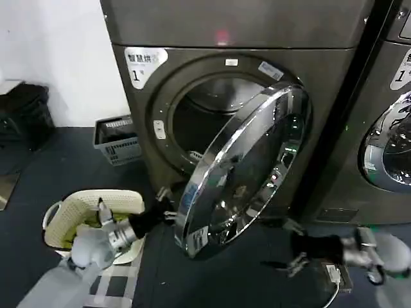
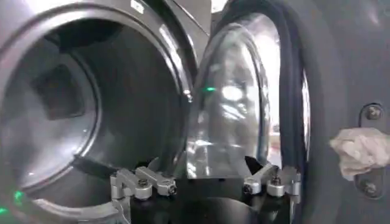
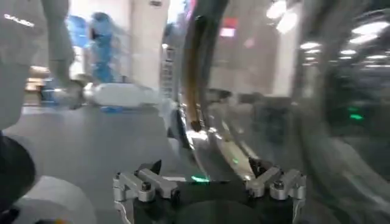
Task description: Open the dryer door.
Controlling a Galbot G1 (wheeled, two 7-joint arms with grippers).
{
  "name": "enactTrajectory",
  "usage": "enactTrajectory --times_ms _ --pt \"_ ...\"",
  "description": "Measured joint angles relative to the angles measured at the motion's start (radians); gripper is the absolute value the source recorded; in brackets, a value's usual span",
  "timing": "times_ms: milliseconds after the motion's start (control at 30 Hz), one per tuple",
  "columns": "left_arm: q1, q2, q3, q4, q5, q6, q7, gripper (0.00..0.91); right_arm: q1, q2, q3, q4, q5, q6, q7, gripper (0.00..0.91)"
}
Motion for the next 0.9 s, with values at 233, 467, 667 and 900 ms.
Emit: enactTrajectory --times_ms 233,467,667,900 --pt "-0.024 -0.022 0.054 -0.009 0.022 -0.007 0.028 0.907 -0.038 0.059 0.216 -0.029 -0.025 0.018 0.046 0.907" --pt "-0.052 0.008 0.129 -0.041 0.024 -0.023 0.047 0.907 -0.075 0.076 0.473 -0.06 0.043 0.033 0.197 0.907" --pt "-0.083 0.02 0.201 -0.066 0.021 -0.025 0.052 0.907 -0.122 0.098 0.614 -0.038 0.033 0.031 0.535 0.907" --pt "-0.162 -0.009 0.316 -0.035 0.024 -0.028 0.054 0.907 -0.169 0.103 0.724 -0.025 -0.011 -0.004 0.91 0.907"
